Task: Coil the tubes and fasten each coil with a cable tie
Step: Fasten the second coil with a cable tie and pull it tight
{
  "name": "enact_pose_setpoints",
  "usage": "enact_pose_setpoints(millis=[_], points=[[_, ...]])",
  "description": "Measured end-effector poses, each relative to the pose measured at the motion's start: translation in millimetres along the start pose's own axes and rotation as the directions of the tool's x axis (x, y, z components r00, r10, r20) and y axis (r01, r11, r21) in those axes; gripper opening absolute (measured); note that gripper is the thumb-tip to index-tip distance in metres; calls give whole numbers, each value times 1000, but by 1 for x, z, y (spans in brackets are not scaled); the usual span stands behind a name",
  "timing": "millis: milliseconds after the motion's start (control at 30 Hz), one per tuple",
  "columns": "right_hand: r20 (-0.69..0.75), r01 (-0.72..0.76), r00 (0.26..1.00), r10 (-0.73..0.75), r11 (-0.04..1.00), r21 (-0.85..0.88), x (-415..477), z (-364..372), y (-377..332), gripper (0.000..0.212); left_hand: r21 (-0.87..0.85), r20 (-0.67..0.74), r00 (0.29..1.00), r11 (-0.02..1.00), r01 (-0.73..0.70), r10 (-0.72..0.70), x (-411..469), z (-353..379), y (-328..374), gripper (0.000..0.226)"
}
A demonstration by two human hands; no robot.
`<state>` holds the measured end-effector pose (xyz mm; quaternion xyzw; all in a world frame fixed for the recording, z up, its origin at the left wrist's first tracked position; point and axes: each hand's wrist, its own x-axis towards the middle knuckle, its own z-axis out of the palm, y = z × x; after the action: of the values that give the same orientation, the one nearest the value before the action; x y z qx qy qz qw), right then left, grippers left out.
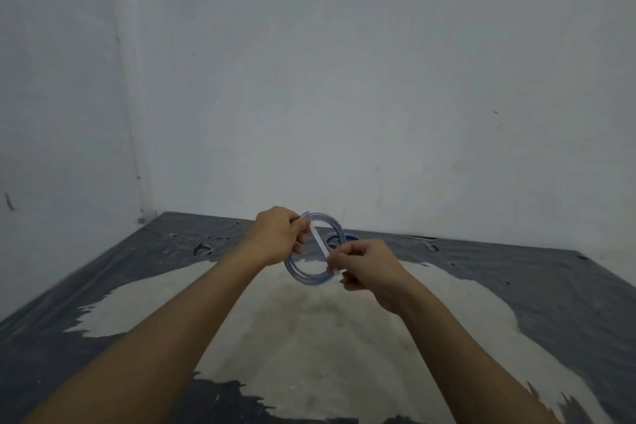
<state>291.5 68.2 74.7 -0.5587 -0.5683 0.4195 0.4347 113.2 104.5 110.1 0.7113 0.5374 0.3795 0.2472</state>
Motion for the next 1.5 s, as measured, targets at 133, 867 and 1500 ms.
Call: enact_pose_setpoints(millis=[133,867,1500], points=[[-20,73,997,-72,994,77,-11,-2,-15,6,79,79,997,996,-33,27,-9,4,15,27],[-321,285,912,-256,957,46,-7,2,-28,38,297,-41,963,924,-241,265,-9,21,8,26],[-431,454,795,-428,890,-46,-2,10,1,11,128,-12,986,978,-164,167,-8,37,4,28]])
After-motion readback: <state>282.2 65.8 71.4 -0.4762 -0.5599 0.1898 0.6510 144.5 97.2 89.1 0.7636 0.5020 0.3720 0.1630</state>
